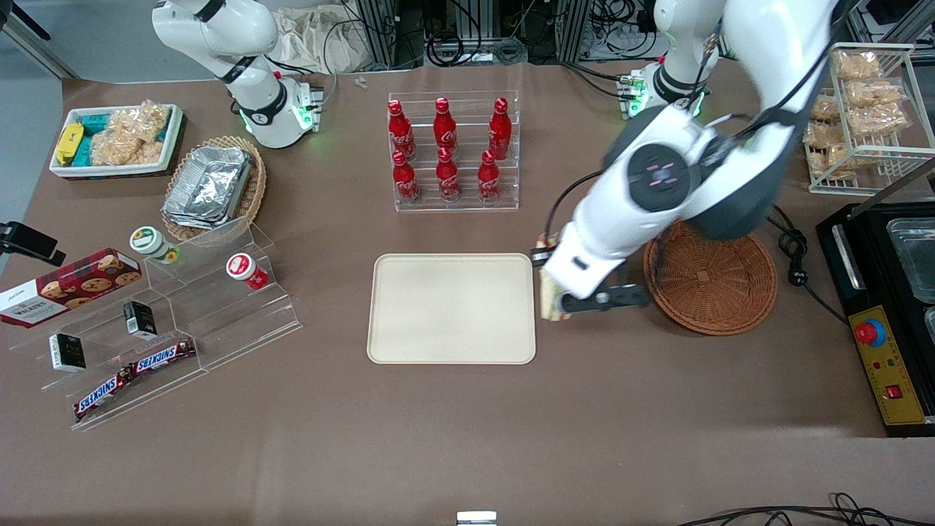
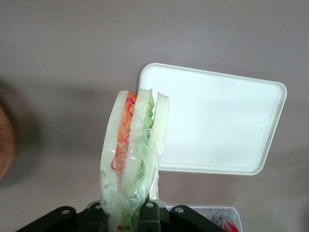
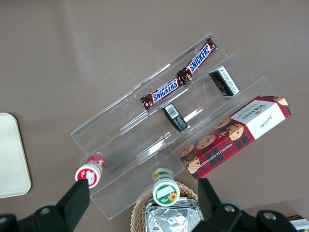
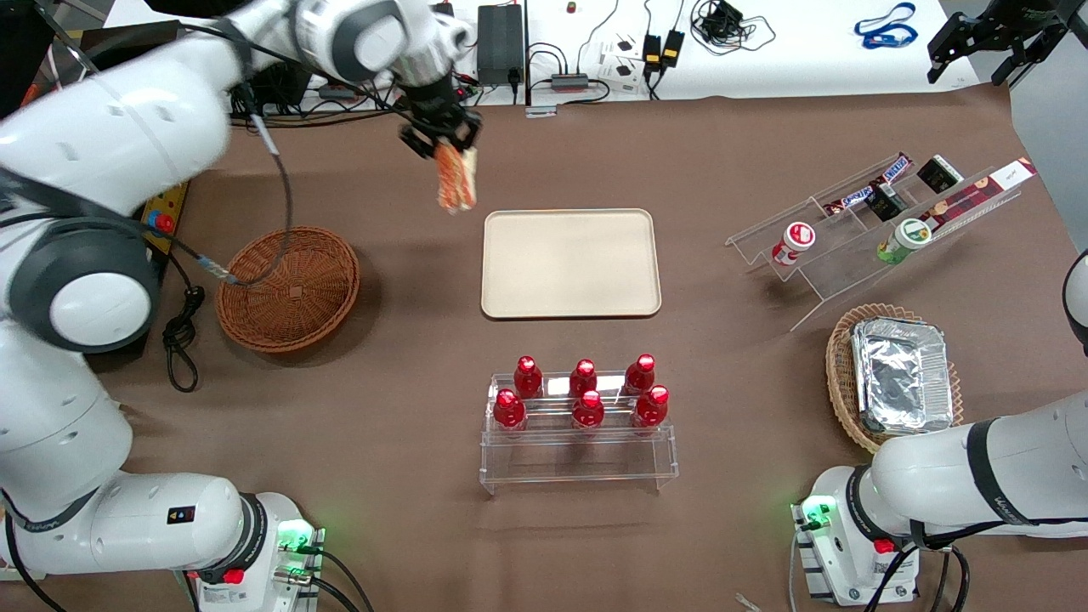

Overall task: Place sandwich from basket to tray
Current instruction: 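Carry the held sandwich over to the cream tray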

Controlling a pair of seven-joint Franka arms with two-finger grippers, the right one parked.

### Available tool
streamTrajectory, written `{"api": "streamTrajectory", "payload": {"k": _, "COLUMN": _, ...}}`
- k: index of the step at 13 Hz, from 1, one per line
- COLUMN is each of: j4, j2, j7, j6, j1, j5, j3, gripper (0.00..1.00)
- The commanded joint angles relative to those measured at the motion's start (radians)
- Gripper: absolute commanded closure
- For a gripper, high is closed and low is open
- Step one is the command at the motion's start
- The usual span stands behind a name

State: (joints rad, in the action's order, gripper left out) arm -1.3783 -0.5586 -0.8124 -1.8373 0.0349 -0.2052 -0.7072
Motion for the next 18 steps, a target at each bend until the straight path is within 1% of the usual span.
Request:
{"api": "streamTrajectory", "payload": {"k": 1, "j4": 0.065, "j2": -0.147, "j7": -0.068, "j6": -0.061, "j1": 0.08, "j5": -0.1, "j3": 0.005, "gripper": 1.0}}
{"api": "streamTrajectory", "payload": {"k": 3, "j4": 0.067, "j2": -0.225, "j7": -0.089, "j6": -0.112, "j1": 0.102, "j5": -0.153, "j3": 0.005, "gripper": 1.0}}
{"api": "streamTrajectory", "payload": {"k": 5, "j4": 0.067, "j2": -0.286, "j7": -0.172, "j6": -0.155, "j1": 0.153, "j5": -0.232, "j3": 0.05, "gripper": 1.0}}
{"api": "streamTrajectory", "payload": {"k": 7, "j4": 0.068, "j2": -0.314, "j7": -0.197, "j6": -0.2, "j1": 0.195, "j5": -0.241, "j3": 0.104, "gripper": 1.0}}
{"api": "streamTrajectory", "payload": {"k": 9, "j4": 0.068, "j2": -0.348, "j7": -0.2, "j6": -0.227, "j1": 0.197, "j5": -0.243, "j3": 0.11, "gripper": 1.0}}
{"api": "streamTrajectory", "payload": {"k": 11, "j4": 0.071, "j2": -0.371, "j7": -0.217, "j6": -0.243, "j1": 0.223, "j5": -0.247, "j3": 0.117, "gripper": 1.0}}
{"api": "streamTrajectory", "payload": {"k": 12, "j4": 0.07, "j2": -0.373, "j7": -0.217, "j6": -0.253, "j1": 0.226, "j5": -0.244, "j3": 0.133, "gripper": 1.0}}
{"api": "streamTrajectory", "payload": {"k": 13, "j4": 0.07, "j2": -0.373, "j7": -0.223, "j6": -0.261, "j1": 0.23, "j5": -0.241, "j3": 0.135, "gripper": 0.53}}
{"api": "streamTrajectory", "payload": {"k": 14, "j4": 0.068, "j2": -0.373, "j7": -0.217, "j6": -0.261, "j1": 0.231, "j5": -0.243, "j3": 0.135, "gripper": 0.02}}
{"api": "streamTrajectory", "payload": {"k": 15, "j4": 0.07, "j2": -0.369, "j7": -0.215, "j6": -0.261, "j1": 0.231, "j5": -0.246, "j3": 0.135, "gripper": 0.0}}
{"api": "streamTrajectory", "payload": {"k": 18, "j4": 0.07, "j2": -0.366, "j7": -0.212, "j6": -0.261, "j1": 0.231, "j5": -0.244, "j3": 0.135, "gripper": 0.0}}
